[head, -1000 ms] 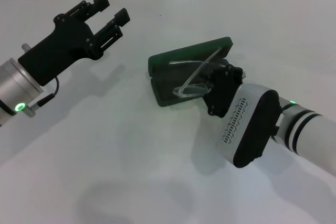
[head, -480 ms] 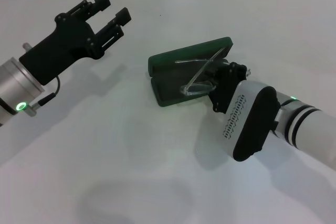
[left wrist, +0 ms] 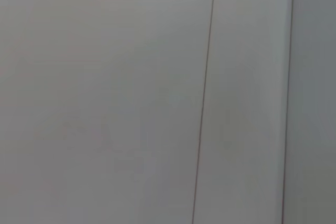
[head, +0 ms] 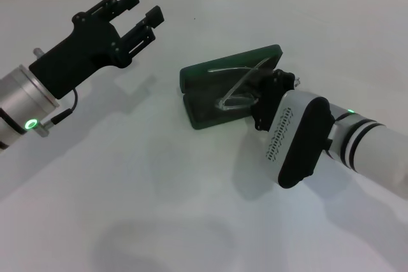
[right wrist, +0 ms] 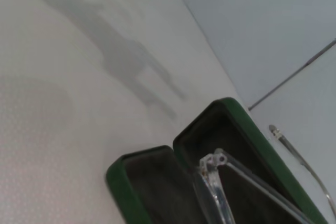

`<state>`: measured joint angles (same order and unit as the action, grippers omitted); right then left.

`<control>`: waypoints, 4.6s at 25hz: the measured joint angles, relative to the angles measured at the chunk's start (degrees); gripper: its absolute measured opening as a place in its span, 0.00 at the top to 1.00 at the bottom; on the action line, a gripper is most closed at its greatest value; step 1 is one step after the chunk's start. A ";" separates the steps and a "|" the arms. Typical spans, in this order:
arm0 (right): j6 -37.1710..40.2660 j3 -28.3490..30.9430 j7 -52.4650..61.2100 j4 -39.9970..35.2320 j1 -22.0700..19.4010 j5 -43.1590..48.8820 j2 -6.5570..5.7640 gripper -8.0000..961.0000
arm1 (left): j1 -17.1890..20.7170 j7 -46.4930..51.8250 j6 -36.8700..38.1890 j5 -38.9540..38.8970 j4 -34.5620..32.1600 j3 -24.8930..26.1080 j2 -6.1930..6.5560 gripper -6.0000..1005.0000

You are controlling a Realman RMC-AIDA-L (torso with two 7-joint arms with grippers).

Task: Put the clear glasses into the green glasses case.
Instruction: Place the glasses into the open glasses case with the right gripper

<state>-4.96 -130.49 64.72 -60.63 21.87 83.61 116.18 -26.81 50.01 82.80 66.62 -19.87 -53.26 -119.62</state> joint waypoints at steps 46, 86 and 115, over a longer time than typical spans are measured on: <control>9.36 4.72 -0.73 -0.80 -1.53 -5.96 -0.69 0.40 | -0.06 -0.79 -1.33 0.57 0.89 -0.07 0.00 0.42; 61.25 29.93 13.18 11.31 7.91 0.49 -0.26 0.41 | -1.73 -0.87 -2.13 0.53 0.98 0.00 0.00 0.42; 60.23 29.93 10.47 12.42 7.31 -1.30 0.00 0.41 | -3.05 -0.84 -2.12 0.28 2.44 0.00 -0.09 0.42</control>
<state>55.27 -100.56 75.19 -48.21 29.17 82.31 116.18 -29.87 49.17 80.68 66.90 -17.42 -53.26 -119.71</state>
